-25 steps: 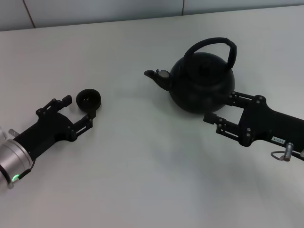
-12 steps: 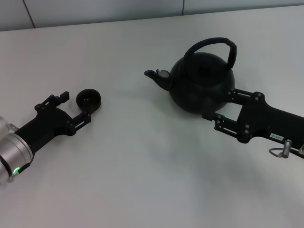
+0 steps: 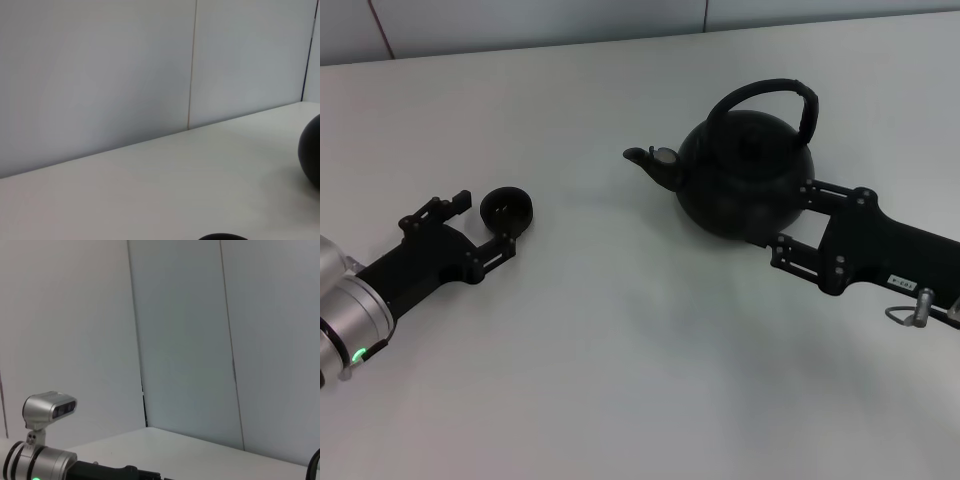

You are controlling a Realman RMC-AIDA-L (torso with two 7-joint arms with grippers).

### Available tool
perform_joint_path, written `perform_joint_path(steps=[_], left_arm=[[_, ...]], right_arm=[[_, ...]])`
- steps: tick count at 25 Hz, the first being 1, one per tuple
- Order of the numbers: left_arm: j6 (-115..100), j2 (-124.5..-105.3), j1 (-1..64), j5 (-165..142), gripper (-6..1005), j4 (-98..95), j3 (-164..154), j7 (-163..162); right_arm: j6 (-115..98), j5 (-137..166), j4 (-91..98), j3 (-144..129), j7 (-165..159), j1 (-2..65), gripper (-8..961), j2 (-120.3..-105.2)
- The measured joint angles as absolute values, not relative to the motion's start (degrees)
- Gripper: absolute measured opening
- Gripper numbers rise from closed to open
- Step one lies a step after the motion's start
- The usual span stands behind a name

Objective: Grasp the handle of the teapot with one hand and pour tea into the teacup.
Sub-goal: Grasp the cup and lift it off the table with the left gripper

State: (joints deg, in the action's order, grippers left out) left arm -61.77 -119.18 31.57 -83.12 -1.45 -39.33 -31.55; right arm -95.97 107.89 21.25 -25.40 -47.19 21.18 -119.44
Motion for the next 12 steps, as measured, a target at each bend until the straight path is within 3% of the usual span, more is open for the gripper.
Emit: perform_joint_path(steps=[12], left_arm=[[-61.8,-119.18,31.7,-83.1,782,-1.5,-39.6,-31.5]], right_arm=[[-95.9,107.8,21.2,-25.4,-47.2,21.4,543,-119.44]])
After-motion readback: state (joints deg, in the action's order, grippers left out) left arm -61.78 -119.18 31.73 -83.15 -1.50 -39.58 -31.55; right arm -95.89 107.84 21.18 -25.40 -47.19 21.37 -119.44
